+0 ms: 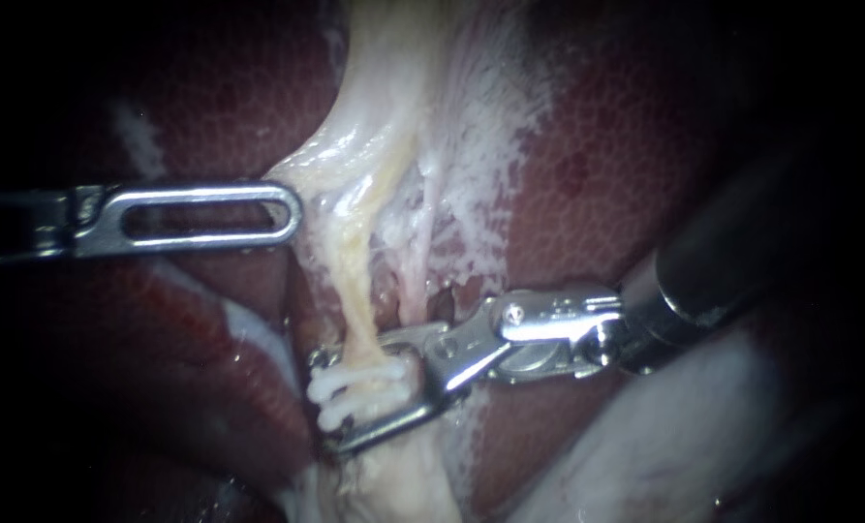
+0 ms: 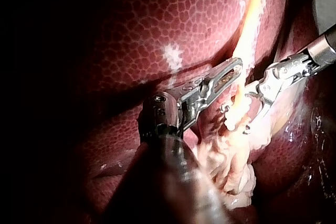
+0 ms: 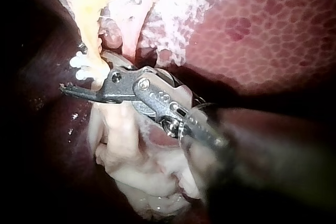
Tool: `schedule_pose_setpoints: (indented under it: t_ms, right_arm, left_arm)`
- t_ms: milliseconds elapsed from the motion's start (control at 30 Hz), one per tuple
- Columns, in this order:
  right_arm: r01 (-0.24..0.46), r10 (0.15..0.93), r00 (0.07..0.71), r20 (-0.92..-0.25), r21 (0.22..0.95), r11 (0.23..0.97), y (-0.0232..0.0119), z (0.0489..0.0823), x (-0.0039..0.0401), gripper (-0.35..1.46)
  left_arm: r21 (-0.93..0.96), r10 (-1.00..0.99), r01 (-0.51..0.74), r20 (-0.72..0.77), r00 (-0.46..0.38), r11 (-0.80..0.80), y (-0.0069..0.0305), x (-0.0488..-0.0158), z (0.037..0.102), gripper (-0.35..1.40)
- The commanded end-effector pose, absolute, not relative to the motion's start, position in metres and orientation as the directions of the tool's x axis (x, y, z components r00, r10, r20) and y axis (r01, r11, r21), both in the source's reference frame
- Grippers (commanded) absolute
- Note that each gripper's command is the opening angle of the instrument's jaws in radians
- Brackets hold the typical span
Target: Going back second clip left tube
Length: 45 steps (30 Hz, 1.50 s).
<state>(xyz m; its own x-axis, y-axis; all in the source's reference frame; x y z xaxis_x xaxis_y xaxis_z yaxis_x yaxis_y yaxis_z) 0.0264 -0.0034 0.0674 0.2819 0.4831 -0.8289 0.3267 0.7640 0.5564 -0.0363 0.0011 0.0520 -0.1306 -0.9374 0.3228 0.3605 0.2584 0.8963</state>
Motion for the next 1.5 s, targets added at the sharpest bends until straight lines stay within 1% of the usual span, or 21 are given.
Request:
schedule_pose_setpoints:
  t_ms: [33, 400, 833, 1067, 1300, 1500]
  right_arm:
    - [0.328, 0.483, 0.282, -0.829, 0.556, 0.763, -0.0034, 0.0673, 0.0263, 0.58]
    - [0.326, 0.488, 0.281, -0.826, 0.560, 0.761, -0.0026, 0.0666, 0.0247, 0.58]
    - [0.295, 0.495, 0.281, -0.822, 0.565, 0.770, -0.0008, 0.0659, 0.0200, 0.58]
    - [0.265, 0.495, 0.278, -0.823, 0.561, 0.784, 0.0005, 0.0647, 0.0169, 0.59]
    - [0.242, 0.478, 0.271, -0.836, 0.539, 0.806, 0.0030, 0.0626, 0.0131, 0.60]
    - [0.241, 0.463, 0.266, -0.846, 0.523, 0.818, 0.0042, 0.0605, 0.0105, 0.60]
  left_arm:
    - [0.896, -0.937, 0.361, 0.323, -0.131, 0.258, 0.0011, -0.0363, 0.0520, -0.35]
    - [0.896, -0.937, 0.361, 0.323, -0.131, 0.259, 0.0010, -0.0363, 0.0521, -0.35]
    - [0.895, -0.937, 0.362, 0.324, -0.131, 0.259, 0.0009, -0.0363, 0.0522, -0.35]
    - [0.895, -0.937, 0.362, 0.325, -0.131, 0.260, 0.0009, -0.0363, 0.0523, -0.35]
    - [0.895, -0.937, 0.362, 0.325, -0.131, 0.260, 0.0008, -0.0363, 0.0523, -0.35]
    - [0.895, -0.937, 0.362, 0.325, -0.131, 0.260, 0.0008, -0.0363, 0.0524, -0.35]
